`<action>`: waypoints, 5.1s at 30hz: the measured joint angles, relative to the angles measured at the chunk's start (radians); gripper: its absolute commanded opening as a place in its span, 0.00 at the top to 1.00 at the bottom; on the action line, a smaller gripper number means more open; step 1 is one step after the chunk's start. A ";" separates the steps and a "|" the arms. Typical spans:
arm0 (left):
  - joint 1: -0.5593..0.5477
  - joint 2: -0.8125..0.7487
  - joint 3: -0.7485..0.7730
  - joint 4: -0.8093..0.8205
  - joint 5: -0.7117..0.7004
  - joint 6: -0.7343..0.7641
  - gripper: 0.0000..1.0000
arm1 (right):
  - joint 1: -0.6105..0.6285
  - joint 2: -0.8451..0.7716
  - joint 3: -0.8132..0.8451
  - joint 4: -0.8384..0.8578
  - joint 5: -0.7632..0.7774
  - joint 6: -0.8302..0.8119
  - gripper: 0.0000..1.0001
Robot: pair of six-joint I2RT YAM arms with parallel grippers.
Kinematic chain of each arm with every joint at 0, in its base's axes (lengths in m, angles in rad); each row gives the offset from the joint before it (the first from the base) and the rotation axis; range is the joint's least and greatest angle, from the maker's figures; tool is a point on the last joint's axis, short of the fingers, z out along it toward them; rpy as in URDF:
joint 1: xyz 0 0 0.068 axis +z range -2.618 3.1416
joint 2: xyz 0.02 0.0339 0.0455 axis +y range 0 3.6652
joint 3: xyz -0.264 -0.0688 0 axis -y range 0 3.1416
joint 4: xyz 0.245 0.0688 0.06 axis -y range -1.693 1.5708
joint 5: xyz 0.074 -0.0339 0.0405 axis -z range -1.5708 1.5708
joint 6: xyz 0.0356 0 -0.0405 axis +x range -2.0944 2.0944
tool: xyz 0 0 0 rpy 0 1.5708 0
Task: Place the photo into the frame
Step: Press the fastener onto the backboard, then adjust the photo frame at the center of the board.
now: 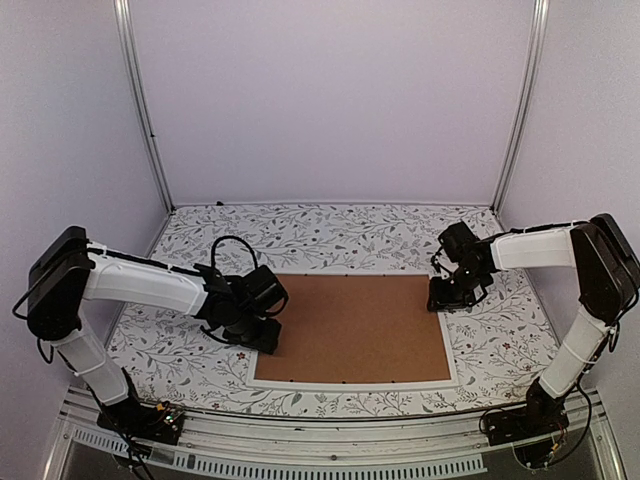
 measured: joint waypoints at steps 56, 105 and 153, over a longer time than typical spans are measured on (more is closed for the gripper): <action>0.252 0.036 -0.009 0.213 0.150 0.126 0.96 | -0.031 -0.100 0.034 -0.155 0.105 0.011 0.41; 0.227 0.029 -0.023 0.231 0.114 0.082 0.95 | 0.084 0.061 0.113 -0.178 0.240 0.121 0.49; 0.376 0.043 0.183 0.152 0.090 0.347 0.30 | -0.025 0.151 0.248 -0.063 0.087 -0.118 0.41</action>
